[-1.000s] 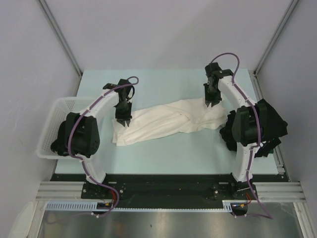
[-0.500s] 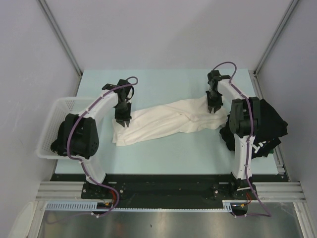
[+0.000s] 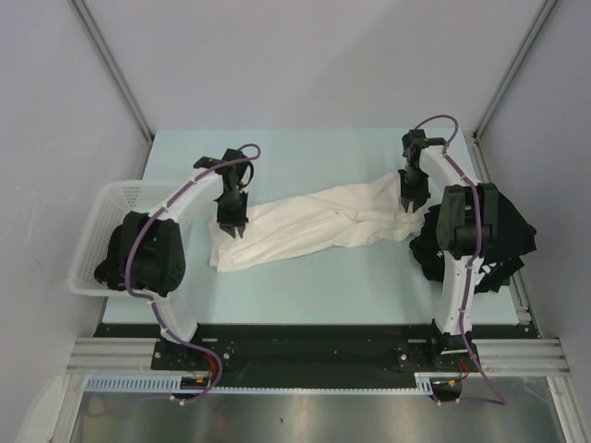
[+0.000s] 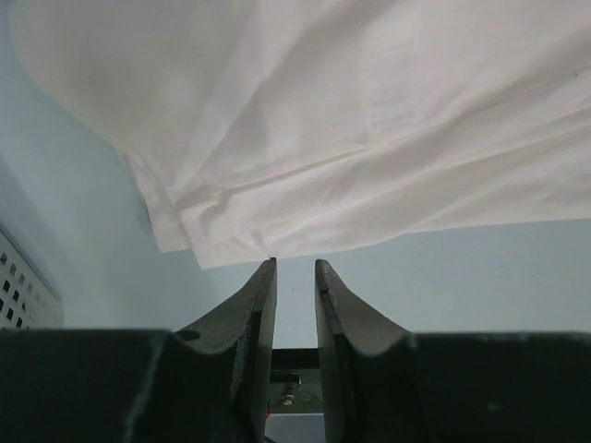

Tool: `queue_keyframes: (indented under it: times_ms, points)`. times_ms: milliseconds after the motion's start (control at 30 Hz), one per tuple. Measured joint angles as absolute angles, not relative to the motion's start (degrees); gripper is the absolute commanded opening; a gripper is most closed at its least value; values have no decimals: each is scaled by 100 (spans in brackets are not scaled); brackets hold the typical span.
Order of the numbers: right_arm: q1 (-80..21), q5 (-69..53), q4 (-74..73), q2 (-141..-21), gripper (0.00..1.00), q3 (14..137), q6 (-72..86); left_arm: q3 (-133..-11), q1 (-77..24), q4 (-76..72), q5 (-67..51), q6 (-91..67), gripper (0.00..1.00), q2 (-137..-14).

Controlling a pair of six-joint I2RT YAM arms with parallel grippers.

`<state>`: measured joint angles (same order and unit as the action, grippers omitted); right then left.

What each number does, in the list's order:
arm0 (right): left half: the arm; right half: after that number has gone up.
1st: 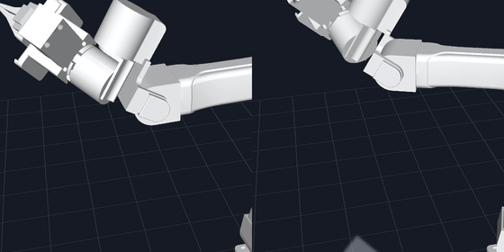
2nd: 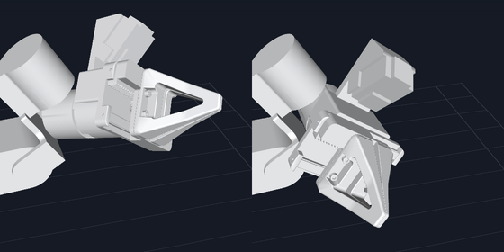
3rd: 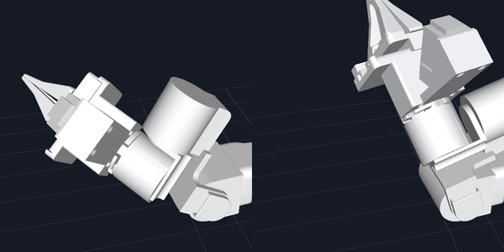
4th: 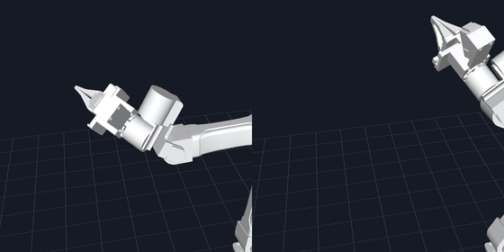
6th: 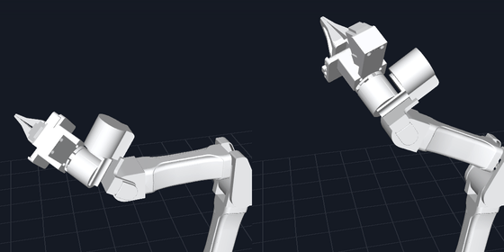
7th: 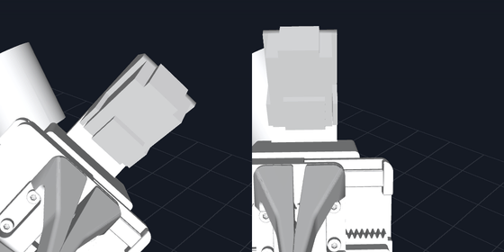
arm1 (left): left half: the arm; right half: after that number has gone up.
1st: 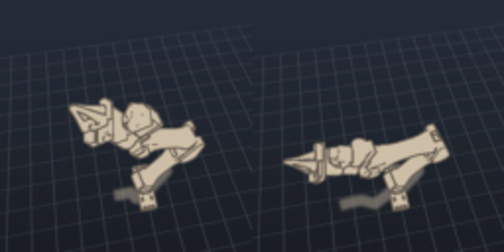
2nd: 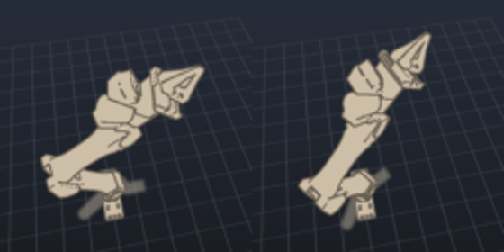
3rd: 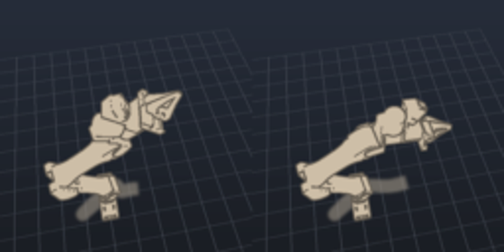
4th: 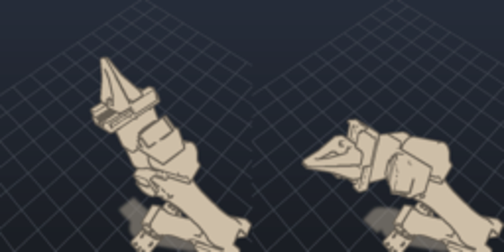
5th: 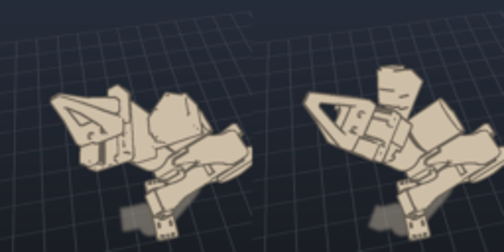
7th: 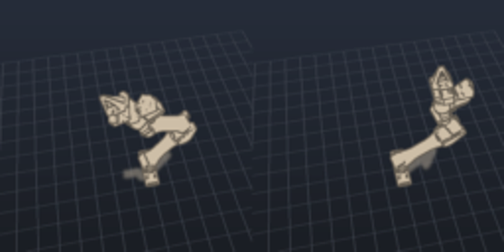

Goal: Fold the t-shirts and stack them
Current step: Fold the other side of the tshirt into a rectangle

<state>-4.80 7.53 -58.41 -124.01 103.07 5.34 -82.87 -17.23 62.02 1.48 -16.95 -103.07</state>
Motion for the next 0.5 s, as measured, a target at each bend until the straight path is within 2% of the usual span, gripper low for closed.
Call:
queue_keyframes:
  times_ms: [300, 500]
  points:
    - [-484, 805, -5885, -12392, 29, 10285, 513, -8287, -1785, 6204, 176, -1721, 28, -10309]
    - [-480, 913, -5918, -12551, 30, 11478, 377, -8287, -1787, 6206, 193, -1756, 29, -10309]
